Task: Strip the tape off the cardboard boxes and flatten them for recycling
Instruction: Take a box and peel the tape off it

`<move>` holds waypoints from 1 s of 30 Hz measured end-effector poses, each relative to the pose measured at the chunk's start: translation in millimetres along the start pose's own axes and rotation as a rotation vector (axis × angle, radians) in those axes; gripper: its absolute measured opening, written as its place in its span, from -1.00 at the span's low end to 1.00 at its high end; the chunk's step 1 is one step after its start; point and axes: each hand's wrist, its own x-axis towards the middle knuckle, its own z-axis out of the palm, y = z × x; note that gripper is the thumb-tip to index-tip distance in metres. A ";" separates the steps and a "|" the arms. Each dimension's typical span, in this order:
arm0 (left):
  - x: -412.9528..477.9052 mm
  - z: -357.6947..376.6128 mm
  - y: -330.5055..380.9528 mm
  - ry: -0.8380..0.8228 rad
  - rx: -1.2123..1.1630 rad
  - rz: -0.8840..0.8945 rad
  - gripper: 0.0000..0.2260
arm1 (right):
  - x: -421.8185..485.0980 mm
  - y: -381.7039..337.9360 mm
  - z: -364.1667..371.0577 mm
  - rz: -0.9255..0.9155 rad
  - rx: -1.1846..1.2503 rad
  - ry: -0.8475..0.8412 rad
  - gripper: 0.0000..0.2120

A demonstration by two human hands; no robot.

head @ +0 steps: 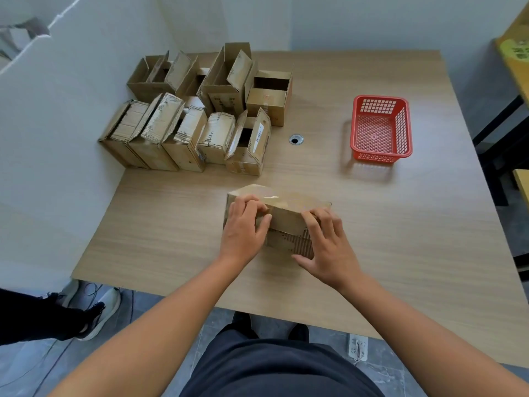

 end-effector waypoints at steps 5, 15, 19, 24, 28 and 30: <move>-16.7 7.1 -10.8 -0.034 0.107 0.101 -0.55 | -15.6 10.0 10.1 0.002 0.013 -0.002 0.02; -26.3 20.1 -2.1 0.031 0.088 0.072 -0.70 | -18.1 10.1 4.8 0.251 0.201 -0.062 -0.37; -27.0 20.3 -3.1 0.109 0.109 0.173 -0.79 | 1.5 11.8 3.3 0.311 0.184 -0.134 -0.54; -11.9 17.6 -0.6 0.199 0.185 0.286 -0.97 | 21.2 6.6 2.6 0.271 0.352 -0.151 -0.64; -3.3 20.3 3.2 0.119 0.181 0.221 -0.97 | 28.2 -1.6 3.6 0.302 0.397 -0.270 -0.62; -4.4 24.7 2.1 0.097 0.153 0.129 -0.91 | 22.2 -8.7 6.9 0.315 0.448 -0.300 -0.60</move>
